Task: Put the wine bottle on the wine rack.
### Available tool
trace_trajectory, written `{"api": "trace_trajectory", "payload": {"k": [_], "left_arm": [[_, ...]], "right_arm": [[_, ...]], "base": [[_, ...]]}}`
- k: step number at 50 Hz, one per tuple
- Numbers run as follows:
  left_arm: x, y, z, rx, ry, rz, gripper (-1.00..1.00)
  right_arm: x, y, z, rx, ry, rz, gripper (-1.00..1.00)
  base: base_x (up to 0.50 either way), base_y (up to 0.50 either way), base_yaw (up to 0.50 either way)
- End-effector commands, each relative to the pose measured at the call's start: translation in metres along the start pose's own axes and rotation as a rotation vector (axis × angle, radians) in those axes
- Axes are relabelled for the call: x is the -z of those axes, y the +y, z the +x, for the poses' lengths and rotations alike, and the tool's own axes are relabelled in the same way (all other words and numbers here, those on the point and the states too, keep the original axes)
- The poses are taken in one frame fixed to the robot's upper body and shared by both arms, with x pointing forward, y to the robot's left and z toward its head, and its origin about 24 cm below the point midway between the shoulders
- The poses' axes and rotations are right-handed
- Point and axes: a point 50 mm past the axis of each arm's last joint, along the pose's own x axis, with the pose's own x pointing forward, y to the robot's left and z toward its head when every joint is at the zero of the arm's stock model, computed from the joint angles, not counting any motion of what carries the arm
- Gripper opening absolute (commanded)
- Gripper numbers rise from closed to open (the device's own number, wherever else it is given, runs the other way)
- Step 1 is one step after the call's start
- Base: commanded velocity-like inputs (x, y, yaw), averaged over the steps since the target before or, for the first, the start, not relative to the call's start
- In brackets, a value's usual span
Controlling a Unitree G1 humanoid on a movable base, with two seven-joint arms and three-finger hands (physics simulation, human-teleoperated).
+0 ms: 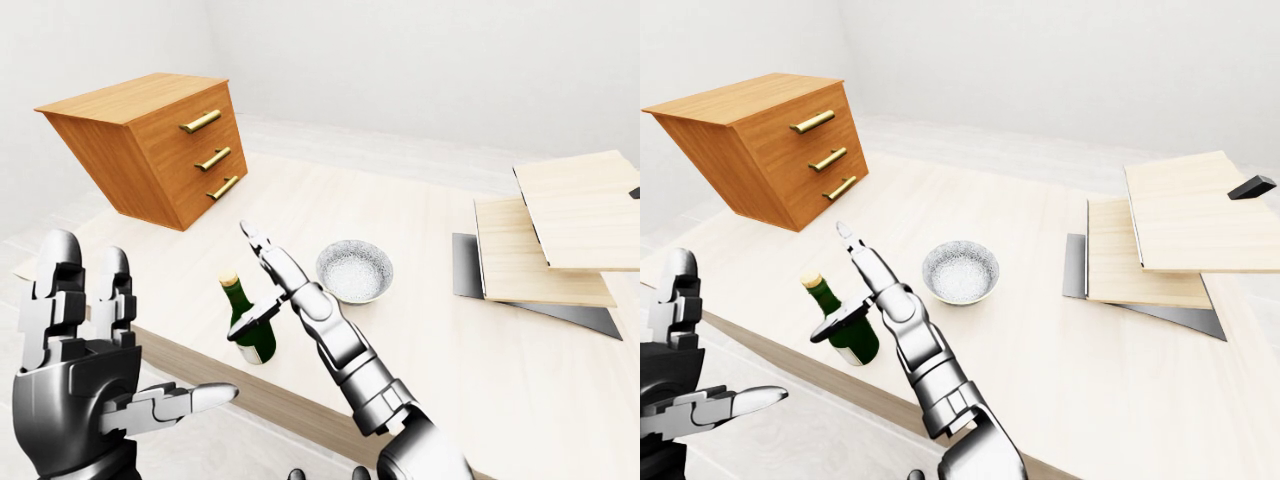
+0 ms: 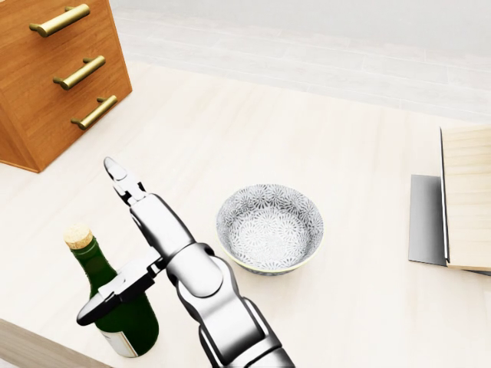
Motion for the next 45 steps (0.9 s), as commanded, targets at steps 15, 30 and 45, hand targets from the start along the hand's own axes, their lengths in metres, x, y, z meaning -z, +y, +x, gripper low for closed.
{"api": "trace_trajectory", "payload": {"k": [15,30,45], "left_arm": [[-0.002,-0.003,0.000,0.002,-0.005,0.002,1.00],[0.002,-0.002,0.000,0.002,0.012,-0.003,1.00],[0.004,-0.002,-0.001,0.004,0.021,-0.006,1.00]], "right_arm": [[-0.020,-0.004,0.007,-0.029,-0.059,0.007,1.00],[-0.022,-0.003,0.007,-0.042,-0.068,0.006,-0.33],[-0.019,-0.002,0.006,-0.045,-0.058,0.013,-1.00]], "base": [[0.00,0.00,0.00],[0.00,0.00,0.00],[0.00,0.00,0.00]]}}
